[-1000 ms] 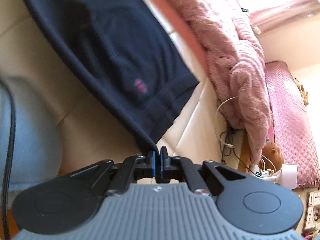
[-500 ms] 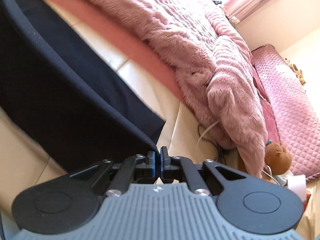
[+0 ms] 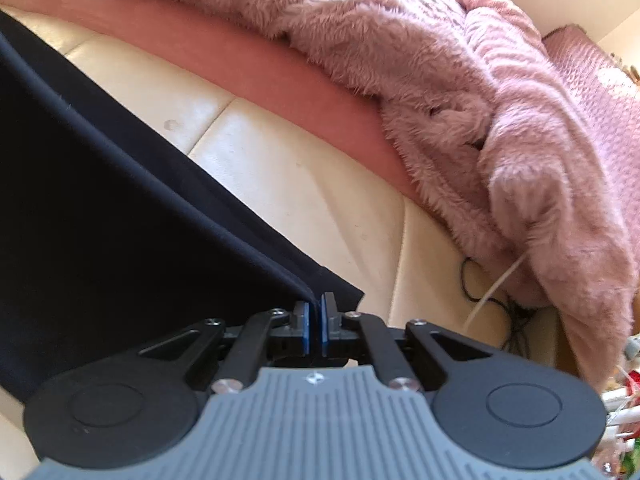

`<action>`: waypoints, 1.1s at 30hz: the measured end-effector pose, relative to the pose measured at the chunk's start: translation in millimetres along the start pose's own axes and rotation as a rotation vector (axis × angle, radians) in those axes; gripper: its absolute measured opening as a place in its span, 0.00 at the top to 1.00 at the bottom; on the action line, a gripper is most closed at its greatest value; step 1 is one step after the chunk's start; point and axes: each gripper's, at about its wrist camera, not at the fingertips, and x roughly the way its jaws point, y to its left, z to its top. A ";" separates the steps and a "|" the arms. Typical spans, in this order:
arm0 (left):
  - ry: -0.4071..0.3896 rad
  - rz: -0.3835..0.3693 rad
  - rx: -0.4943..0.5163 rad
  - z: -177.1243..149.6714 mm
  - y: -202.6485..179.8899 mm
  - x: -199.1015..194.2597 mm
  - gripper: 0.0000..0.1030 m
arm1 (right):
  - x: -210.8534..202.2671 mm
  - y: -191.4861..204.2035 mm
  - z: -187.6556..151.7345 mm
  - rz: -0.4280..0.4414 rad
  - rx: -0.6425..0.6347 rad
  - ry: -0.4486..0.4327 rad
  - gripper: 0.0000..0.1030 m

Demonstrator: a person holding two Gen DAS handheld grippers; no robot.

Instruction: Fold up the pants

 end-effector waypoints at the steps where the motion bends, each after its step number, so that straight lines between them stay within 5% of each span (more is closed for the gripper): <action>1: -0.004 0.004 0.004 1.0 -3.2 3.8 0.99 | 2.8 -0.8 1.0 0.005 0.006 0.002 1.00; 9: 0.024 -0.033 -0.098 7.2 -4.6 26.4 0.98 | 20.8 -14.7 7.9 0.052 0.135 0.022 0.96; 13: 0.003 -0.049 -0.170 4.2 -0.1 27.4 0.86 | 24.0 -18.5 7.3 0.057 0.214 0.013 0.87; 15: -0.023 -0.053 -0.181 2.3 1.6 23.8 0.85 | 21.6 -17.6 5.1 0.048 0.233 -0.003 0.77; 17: -0.035 -0.067 -0.205 1.1 5.9 21.6 0.83 | 18.7 -17.6 2.6 0.012 0.263 -0.017 0.50; 23: -0.115 -0.158 -0.334 -7.4 24.5 -16.5 0.77 | -7.1 -24.2 -18.2 -0.018 0.443 -0.099 0.49; 29: -0.142 -0.392 -0.409 -27.6 19.1 -58.6 0.77 | -40.3 -37.1 -84.1 0.052 0.837 -0.164 0.51; 33: -0.141 -0.462 -0.409 -43.0 0.5 -74.9 0.79 | -58.9 -39.3 -144.9 0.132 1.146 -0.191 0.50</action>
